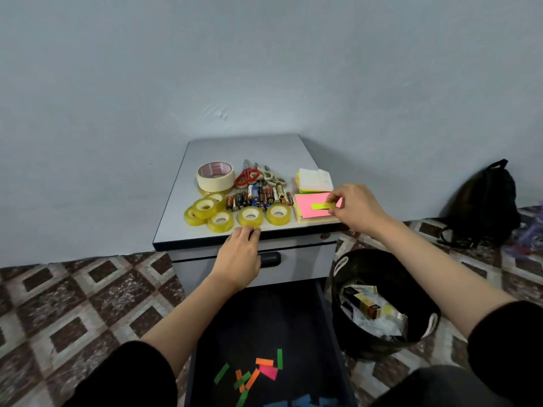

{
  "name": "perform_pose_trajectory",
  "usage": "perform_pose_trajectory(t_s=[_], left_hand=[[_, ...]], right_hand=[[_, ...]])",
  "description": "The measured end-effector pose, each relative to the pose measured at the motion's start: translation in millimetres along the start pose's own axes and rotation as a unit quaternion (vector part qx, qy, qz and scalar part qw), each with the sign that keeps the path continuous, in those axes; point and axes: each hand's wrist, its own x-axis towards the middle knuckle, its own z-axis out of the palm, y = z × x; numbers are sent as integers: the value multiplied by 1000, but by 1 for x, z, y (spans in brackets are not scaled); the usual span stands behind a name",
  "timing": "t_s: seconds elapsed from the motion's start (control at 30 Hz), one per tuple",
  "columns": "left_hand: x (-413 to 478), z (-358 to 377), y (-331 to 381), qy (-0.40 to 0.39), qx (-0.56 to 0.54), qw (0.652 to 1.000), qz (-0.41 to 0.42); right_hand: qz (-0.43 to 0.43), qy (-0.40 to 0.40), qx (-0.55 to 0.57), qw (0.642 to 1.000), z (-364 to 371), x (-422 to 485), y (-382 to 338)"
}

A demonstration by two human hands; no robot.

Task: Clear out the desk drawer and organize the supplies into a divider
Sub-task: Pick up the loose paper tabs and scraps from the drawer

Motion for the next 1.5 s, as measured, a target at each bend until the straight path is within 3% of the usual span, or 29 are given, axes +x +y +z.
perform_pose_trajectory(t_s=[0.47, 1.5], left_hand=[[18, -7, 3, -28, 35, 999, 5], [17, 2, -1, -3, 6, 1000, 19]], right_hand=[[15, -34, -24, 999, 35, 71, 8], [4, -11, -136, 991, 36, 71, -4]])
